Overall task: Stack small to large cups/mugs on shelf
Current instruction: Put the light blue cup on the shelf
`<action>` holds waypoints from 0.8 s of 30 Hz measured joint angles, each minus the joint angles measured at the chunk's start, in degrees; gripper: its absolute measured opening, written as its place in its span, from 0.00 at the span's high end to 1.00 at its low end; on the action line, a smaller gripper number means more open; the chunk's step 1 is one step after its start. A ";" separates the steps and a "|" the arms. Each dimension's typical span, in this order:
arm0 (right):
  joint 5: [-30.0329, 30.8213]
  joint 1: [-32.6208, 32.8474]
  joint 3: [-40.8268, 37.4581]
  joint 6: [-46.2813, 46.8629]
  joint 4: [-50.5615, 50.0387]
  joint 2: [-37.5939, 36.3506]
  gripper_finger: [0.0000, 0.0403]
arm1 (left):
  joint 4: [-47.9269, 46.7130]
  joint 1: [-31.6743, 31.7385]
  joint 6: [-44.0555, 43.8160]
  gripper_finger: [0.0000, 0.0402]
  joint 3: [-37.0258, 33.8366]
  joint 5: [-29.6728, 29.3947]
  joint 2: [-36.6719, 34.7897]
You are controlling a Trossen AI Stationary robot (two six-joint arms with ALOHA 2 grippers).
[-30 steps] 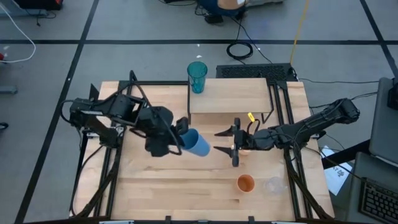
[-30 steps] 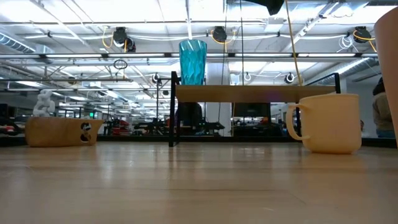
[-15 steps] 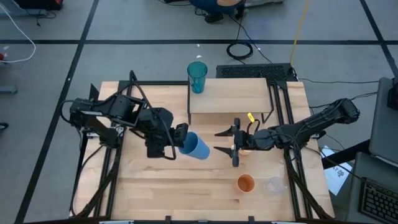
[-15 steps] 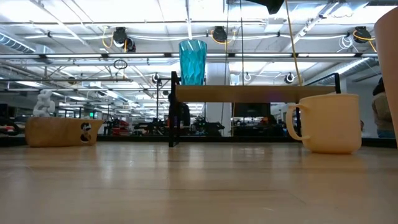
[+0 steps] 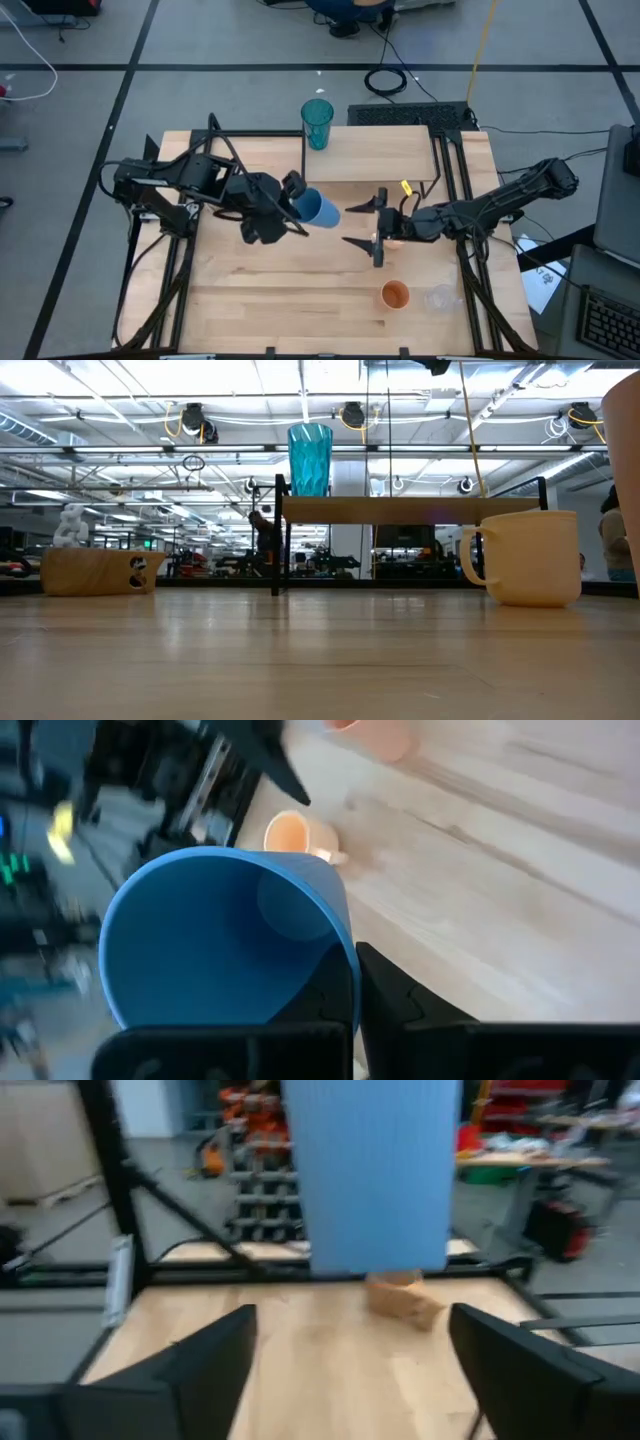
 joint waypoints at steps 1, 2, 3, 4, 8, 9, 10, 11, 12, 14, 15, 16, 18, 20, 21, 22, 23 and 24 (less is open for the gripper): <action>1.24 -0.17 0.00 -0.56 0.58 0.00 0.14 | -0.01 0.09 -2.53 1.00 0.00 -0.63 0.13; 2.49 -0.34 0.04 -0.86 0.90 0.02 0.10 | 0.01 0.22 -5.47 1.00 0.00 -0.97 0.27; 3.81 -0.52 0.04 -1.05 0.98 0.03 0.07 | 0.35 0.46 -8.50 1.00 0.00 -1.27 0.78; 5.11 -0.75 0.13 -1.18 0.93 0.08 0.04 | 1.11 0.92 -11.78 1.00 0.00 -1.48 1.33; 6.87 -1.31 1.75 -3.77 1.02 0.11 0.02 | 1.10 2.12 -22.39 1.00 0.01 -1.59 3.13; 6.85 -1.50 2.26 -4.49 0.95 0.11 0.02 | 1.17 2.47 -23.74 1.00 0.07 -1.49 3.59; 6.81 -1.50 2.73 -4.98 0.67 0.11 0.03 | 0.51 2.61 -25.18 1.00 0.06 -0.94 4.07; 6.82 -1.53 3.05 -5.12 0.49 0.11 0.03 | -0.40 2.80 -26.83 1.00 0.00 -0.14 4.89; 6.81 -1.62 3.30 -5.16 0.42 0.11 0.03 | -0.45 3.06 -28.30 1.00 0.00 0.01 5.82; 6.81 -1.72 3.68 -5.19 0.22 0.13 0.03 | 0.56 3.48 -30.92 1.00 0.00 -0.15 6.81; 6.83 -1.76 3.85 -5.15 0.06 0.11 0.03 | 0.34 3.52 -31.91 1.00 -0.02 -0.41 7.25; 6.81 -1.77 3.97 -5.12 -0.33 0.11 0.03 | 0.40 3.54 -32.25 1.00 -0.02 -0.57 7.78; 6.75 -2.12 3.96 -4.94 -1.78 0.11 0.03 | 1.10 3.54 -30.77 0.99 0.00 -0.61 8.23; 6.76 -2.44 3.96 -4.05 -3.40 0.13 0.03 | 0.81 3.17 -28.97 0.99 -0.04 -0.40 8.47; 6.76 -2.63 3.96 -3.70 -4.12 0.13 0.03 | 1.16 3.06 -28.15 0.99 -0.04 -0.07 8.47; 6.69 -2.73 3.96 -3.47 -4.67 0.13 0.03 | 1.65 2.95 -27.30 1.00 -0.02 -0.03 8.41; 6.24 -2.85 3.96 -3.11 -5.26 0.13 0.02 | 2.04 2.91 -26.87 1.00 -0.02 0.02 8.38; 5.14 -3.04 3.96 -2.58 -5.73 0.14 0.02 | 2.35 2.93 -26.70 0.99 -0.02 0.03 8.27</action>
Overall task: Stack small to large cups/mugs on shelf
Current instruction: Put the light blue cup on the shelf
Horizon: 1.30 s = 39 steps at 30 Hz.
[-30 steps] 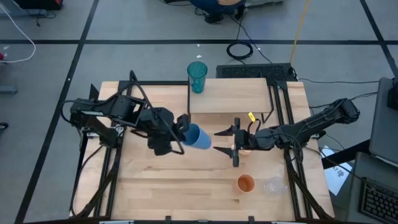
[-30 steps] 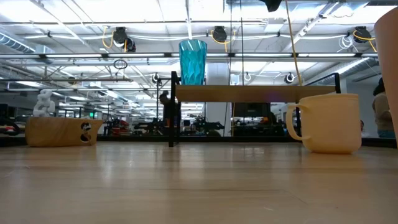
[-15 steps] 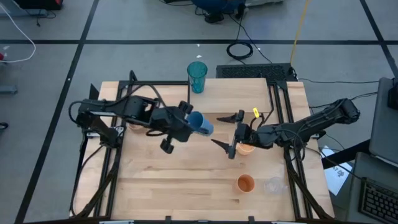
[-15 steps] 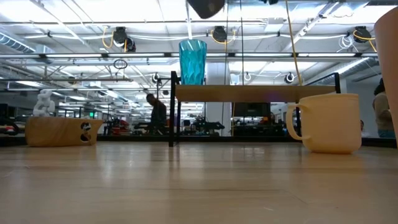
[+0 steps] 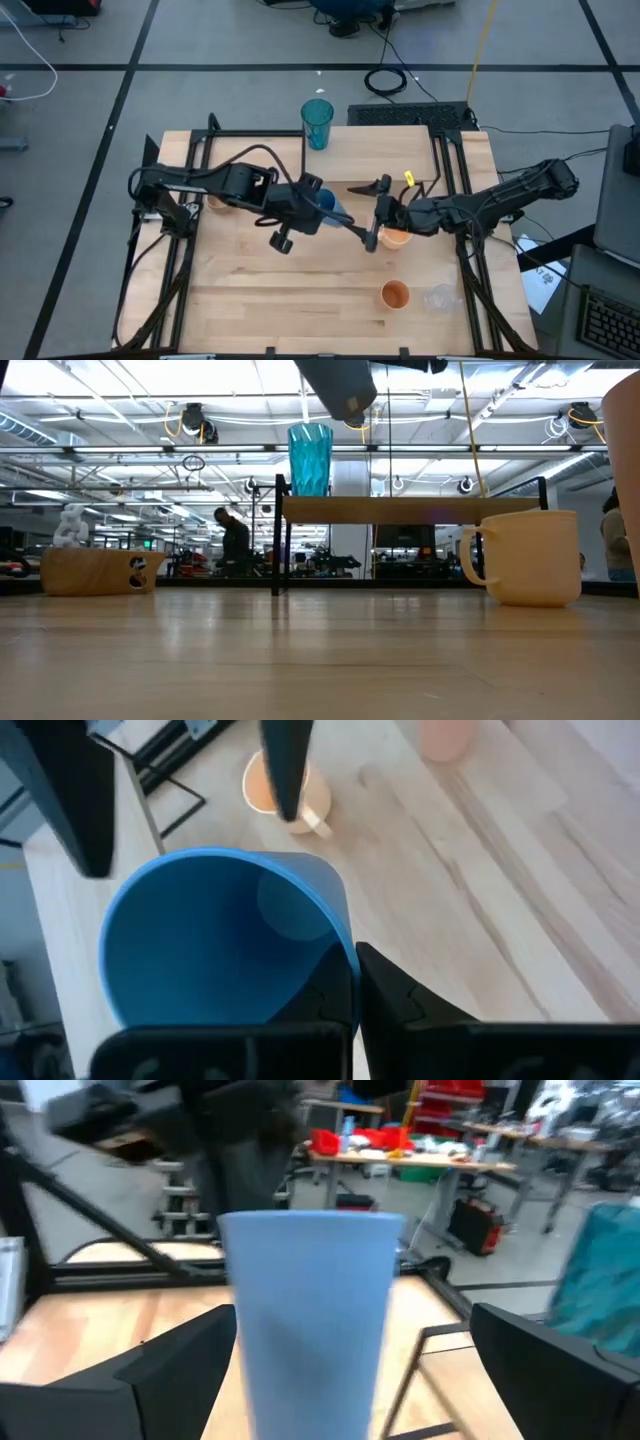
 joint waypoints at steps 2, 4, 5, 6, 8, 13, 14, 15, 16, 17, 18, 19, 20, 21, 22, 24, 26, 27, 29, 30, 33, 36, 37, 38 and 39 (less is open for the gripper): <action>-1.68 -0.49 0.00 0.85 -0.15 0.39 0.01 | 0.61 0.10 0.23 0.99 0.00 -0.02 -0.18; -3.02 -1.01 0.00 0.95 -0.34 0.85 0.01 | 1.27 0.16 1.33 0.99 0.00 0.00 -0.36; -3.57 -1.40 0.00 1.13 -0.31 1.17 0.01 | 1.37 0.12 1.98 0.99 0.00 0.05 -0.41; -4.68 -1.84 0.00 1.49 -0.19 1.44 0.01 | 1.28 0.09 2.49 0.99 0.00 0.20 -0.41; -6.04 -2.59 0.00 2.30 -0.48 2.04 0.01 | 1.23 0.03 3.39 0.99 0.00 0.43 -0.33; -6.32 -4.10 -0.04 2.57 -0.17 3.27 0.01 | 1.32 -0.06 5.84 0.99 0.00 0.42 -0.35; -6.34 -4.24 -0.07 2.53 -0.18 3.27 0.02 | 1.37 -0.06 6.03 0.99 0.00 0.40 -0.35; -6.45 -4.35 -0.07 2.47 0.05 3.27 0.02 | 1.43 -0.06 6.16 0.99 0.00 0.44 -0.35; -6.99 -4.48 -0.07 2.45 0.36 3.27 0.02 | 1.43 -0.06 6.29 0.99 0.00 0.44 -0.35; -7.93 -4.71 -0.07 2.38 0.75 3.27 0.03 | 1.45 -0.10 6.53 0.99 0.00 0.52 -0.35; -9.01 -4.81 -0.07 2.12 1.41 3.27 0.04 | 1.45 -0.10 7.03 0.99 0.00 0.84 -0.35; -9.98 -4.89 -0.09 2.08 2.21 3.27 0.05 | 1.49 -0.09 7.59 0.99 0.00 1.43 -0.35; -11.09 -5.12 -0.09 2.01 3.05 3.27 0.06 | 1.58 -0.06 8.27 0.99 0.00 2.15 -0.35; -12.26 -5.28 -0.09 1.98 3.66 3.36 0.07 | 1.80 -0.07 8.66 0.99 0.00 2.56 -0.35; -13.18 -5.47 -0.09 2.03 3.98 3.52 0.09 | 2.12 -0.10 8.84 0.99 0.00 2.66 -0.35; -13.96 -5.66 -0.09 2.04 3.86 3.69 0.12 | 2.77 -0.10 8.96 0.99 0.00 2.81 -0.35; -14.45 -5.74 -0.09 2.02 3.76 3.80 0.15 | 3.33 -0.06 9.47 0.98 0.00 3.02 -0.35; -14.94 -5.89 -0.09 2.03 3.89 3.91 0.16 | 3.37 -0.06 9.79 0.99 0.00 3.04 -0.35; -15.04 -5.91 -0.09 2.00 3.87 3.99 0.19 | 3.37 -0.10 10.27 0.99 0.00 3.04 -0.35; -15.05 -5.91 -0.09 1.97 3.72 3.99 0.20 | 3.47 -0.08 10.33 0.99 0.00 3.04 -0.35; -15.08 -5.91 -0.09 1.96 3.94 4.06 0.22 | 3.56 -0.08 10.56 0.98 0.00 3.07 -0.35; -15.13 -5.91 -0.09 1.96 3.86 4.08 0.22 | 3.60 -0.10 10.66 0.98 0.00 3.15 -0.35; -15.13 -5.91 -0.09 1.96 3.89 4.08 0.22 | 3.68 -0.10 10.56 0.98 0.00 3.13 -0.35; -15.13 -5.91 -0.09 1.96 3.91 4.08 0.22 | 3.78 -0.10 10.42 0.97 0.00 3.13 -0.35; -15.20 -5.91 -0.09 1.96 3.96 4.08 0.22 | 3.84 -0.11 10.28 0.96 0.00 3.13 -0.35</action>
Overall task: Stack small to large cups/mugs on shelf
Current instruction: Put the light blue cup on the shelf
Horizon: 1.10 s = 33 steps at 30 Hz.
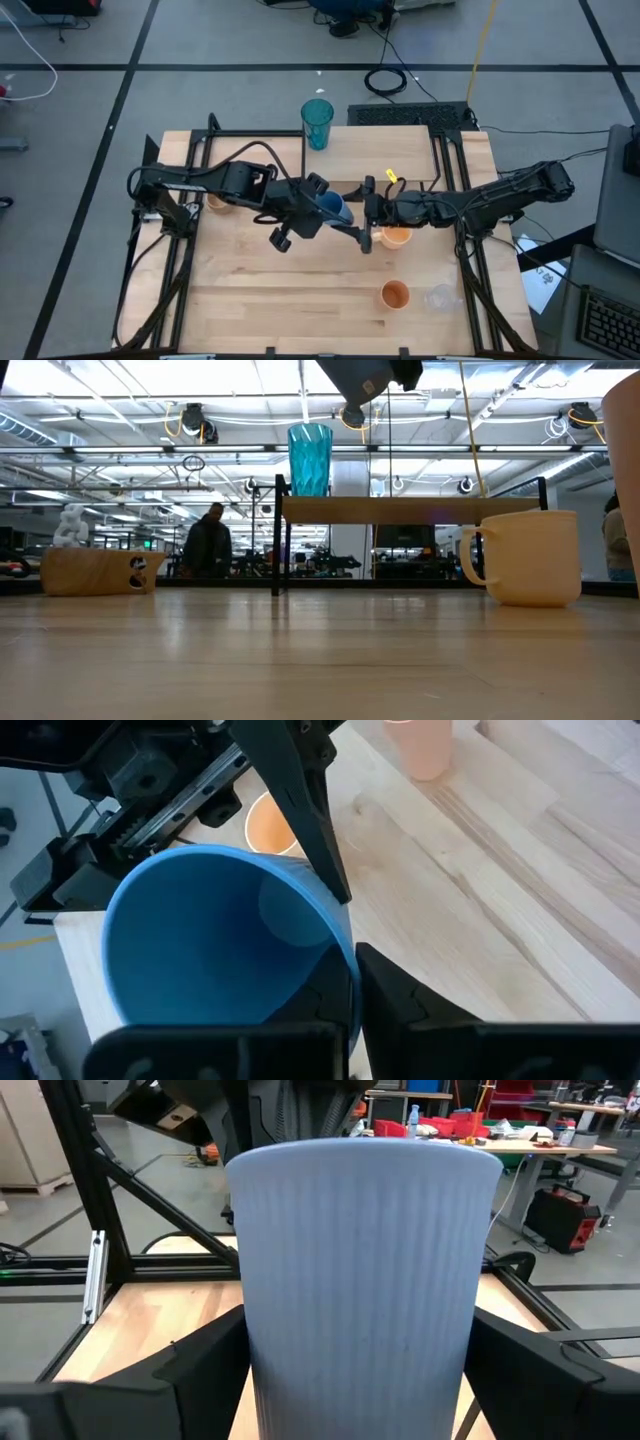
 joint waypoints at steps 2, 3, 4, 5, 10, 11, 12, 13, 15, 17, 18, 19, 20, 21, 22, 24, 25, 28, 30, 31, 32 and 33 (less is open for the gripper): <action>-0.20 0.00 0.00 0.04 0.08 -0.05 0.22 | 0.48 -0.17 -0.24 0.92 0.00 0.00 0.00; -0.14 -0.01 0.00 0.06 0.02 -0.16 0.22 | 1.18 -0.30 -0.64 0.88 0.00 -0.03 0.00; -0.09 -0.04 0.00 0.07 -0.01 -0.21 0.23 | 1.79 -0.44 -1.05 0.84 0.00 -0.58 0.00; 0.07 -0.04 0.00 0.07 0.04 -0.22 0.23 | 2.03 -0.66 -1.84 0.80 0.00 -1.46 0.00; 0.09 -0.04 0.00 0.04 0.02 -0.24 0.23 | 4.70 -2.15 -3.85 0.59 0.00 -6.25 -0.14; 0.09 -0.04 0.00 0.04 -0.03 -0.24 0.23 | 5.22 -2.60 -3.85 0.56 0.00 -7.28 -0.34; 0.08 -0.04 0.00 0.04 -0.16 -0.24 0.23 | 5.96 -3.08 -4.17 0.53 0.00 -8.59 -0.68; 0.07 -0.04 0.00 0.03 -0.31 -0.24 0.23 | 6.86 -3.51 -4.70 0.50 0.00 -9.90 -1.20; 0.05 -0.04 0.00 -0.22 -0.85 -0.80 0.23 | 8.54 -4.41 -5.73 0.47 0.00 -12.40 -2.45; 0.07 -0.04 -0.02 -0.31 -1.29 -1.82 0.23 | 9.98 -5.19 -7.68 0.45 0.00 -14.63 -4.13; 0.07 -0.04 0.00 -0.34 -1.54 -2.46 0.23 | 10.22 -5.44 -8.99 0.44 0.00 -15.36 -5.05; 0.08 -0.03 0.00 -0.35 -2.34 -3.21 0.23 | 10.27 -5.59 -10.21 0.44 0.00 -15.77 -6.05; 0.07 0.05 -0.01 -0.38 -3.26 -4.00 0.23 | 10.26 -5.70 -11.26 0.44 0.00 -16.04 -6.90; 0.07 0.12 -0.02 -0.37 -3.84 -4.70 0.23 | 10.19 -5.77 -12.39 0.44 0.04 -16.26 -7.76; 0.07 0.15 -0.02 -0.38 -4.06 -5.45 0.23 | 9.80 -5.77 -13.72 0.44 0.04 -16.58 -8.70; 0.07 0.17 -0.02 -0.40 -5.01 -7.16 0.23 | 9.11 -5.70 -16.82 0.44 -0.50 -17.81 -10.20; 0.07 0.17 -0.02 -0.46 -5.05 -7.82 0.23 | 9.25 -5.54 -18.27 0.44 -1.25 -18.79 -10.94; 0.07 0.24 -0.44 -1.38 -5.40 -9.63 0.23 | 9.72 -5.37 -22.99 0.44 -5.61 -23.32 -13.40; 0.07 0.24 -1.46 -1.61 -4.66 -11.05 0.23 | 11.46 -5.22 -24.42 0.44 -10.14 -25.15 -15.21; 0.07 0.24 -2.13 -1.71 -3.67 -11.66 0.23 | 13.10 -5.02 -24.56 0.44 -12.82 -25.24 -16.09; 0.05 0.24 -2.84 -1.73 -2.68 -12.25 0.23 | 15.24 -4.83 -24.95 0.44 -15.46 -25.23 -17.09; 0.07 0.24 -3.75 -1.84 -1.77 -12.75 0.23 | 16.95 -4.81 -25.41 0.44 -18.14 -25.23 -18.03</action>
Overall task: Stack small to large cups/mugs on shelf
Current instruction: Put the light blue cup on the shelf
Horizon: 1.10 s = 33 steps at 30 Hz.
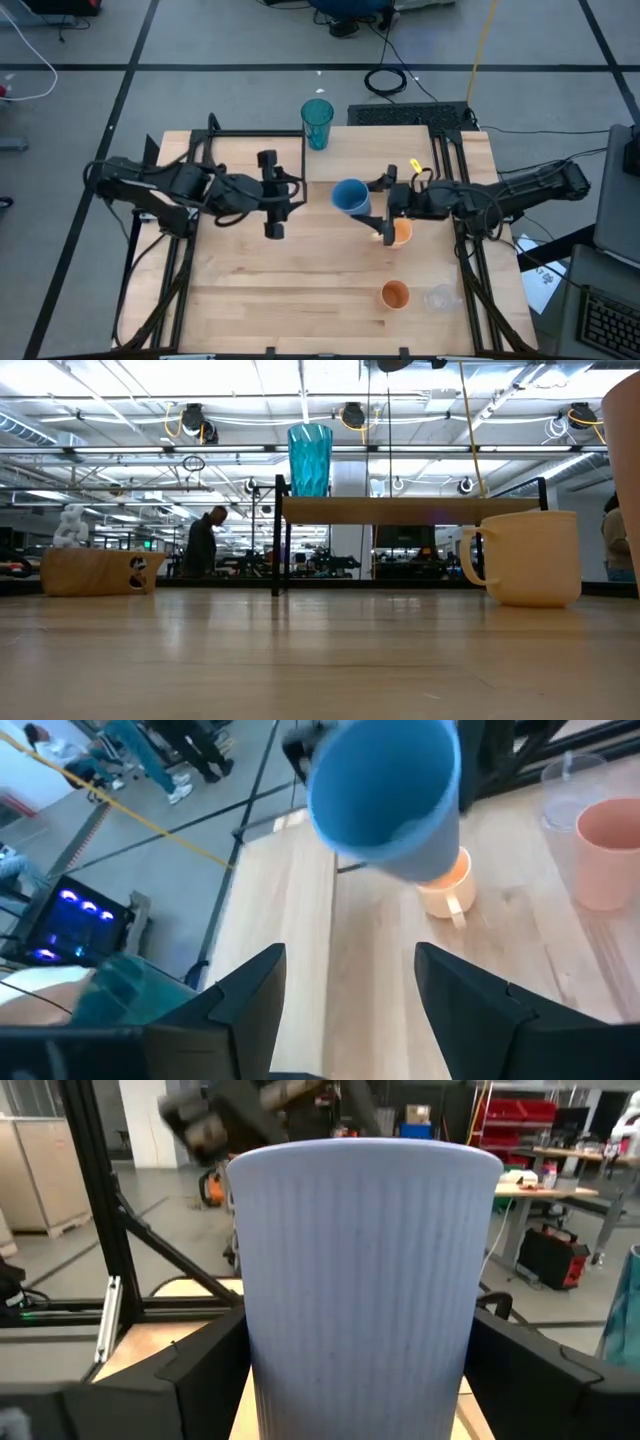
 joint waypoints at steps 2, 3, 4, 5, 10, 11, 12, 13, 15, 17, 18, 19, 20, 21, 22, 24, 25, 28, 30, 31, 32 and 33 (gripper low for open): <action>-0.02 0.00 -1.83 -0.08 2.96 -0.78 0.23 | 5.39 0.56 -0.47 0.44 -5.30 0.48 -1.63; 0.00 0.00 -2.89 -0.08 4.60 -1.19 0.23 | 8.50 0.94 -0.53 0.44 -7.75 1.16 -2.30; 0.00 0.00 -3.86 -0.08 6.20 -1.58 0.23 | 11.40 1.28 -0.88 0.44 -10.26 1.75 -2.98; 0.00 0.00 -4.69 -0.08 8.03 -1.80 0.23 | 14.20 1.69 -1.51 0.44 -12.60 2.36 -3.60; 0.00 0.00 -8.09 -0.67 14.65 -2.12 0.23 | 28.41 4.44 -3.97 0.44 -22.17 11.02 -4.75; -0.01 0.00 -8.41 -1.08 15.33 -2.12 0.23 | 31.14 4.99 -4.50 0.44 -23.73 12.66 -4.75; -0.01 0.00 -8.59 -1.31 15.86 -2.12 0.23 | 33.78 5.48 -4.96 0.44 -25.27 14.27 -4.73; -0.01 0.00 -8.62 -1.48 16.17 -2.12 0.23 | 36.14 6.02 -5.39 0.44 -26.83 15.68 -4.73; -0.01 0.00 -8.65 -1.98 16.61 -2.12 0.23 | 40.81 6.95 -6.54 0.43 -29.72 18.32 -4.73; 0.00 0.00 -8.69 -2.79 17.35 -2.12 0.23 | 44.81 7.86 -7.64 0.39 -32.41 20.28 -4.73; 0.00 0.00 -8.69 -3.09 17.70 -2.12 0.23 | 46.83 8.24 -8.03 0.37 -33.64 21.17 -4.73; -0.02 0.00 -8.69 -3.32 18.04 -2.12 0.23 | 48.77 8.57 -8.46 0.34 -34.71 21.84 -4.73; -0.01 0.00 -8.69 -3.65 18.59 -2.12 0.23 | 50.31 8.85 -8.77 0.31 -35.75 22.31 -4.73; -0.02 0.00 -8.69 -4.11 19.21 -2.01 0.23 | 51.90 9.06 -9.13 0.27 -36.63 22.61 -4.73; -0.02 0.00 -8.69 -4.49 20.07 -1.66 0.23 | 53.84 9.34 -9.38 0.23 -37.46 22.67 -4.73; -0.02 0.00 -8.69 -5.06 21.73 -0.79 0.23 | 57.37 9.80 -9.96 0.15 -39.02 22.67 -4.52; -0.02 0.00 -8.69 -5.42 22.79 -0.20 0.23 | 59.13 10.00 -10.36 0.11 -39.62 22.74 -4.27; -0.02 -0.07 -8.69 -6.07 27.08 1.95 0.23 | 63.25 10.32 -10.83 0.03 -41.12 22.73 -3.55; -0.04 -0.21 -8.69 -6.11 29.35 3.54 0.23 | 65.85 10.33 -10.87 0.01 -41.54 22.73 -2.98; -0.04 -0.24 -8.69 -6.16 30.62 4.36 0.23 | 66.08 10.45 -10.89 0.02 -41.70 22.80 -2.96; -0.04 -0.24 -8.69 -6.44 31.70 5.05 0.23 | 66.14 10.43 -10.93 0.02 -41.74 23.14 -2.96; -0.04 -0.26 -8.69 -6.69 32.70 5.67 0.23 | 66.45 10.53 -11.14 0.03 -41.74 23.94 -2.96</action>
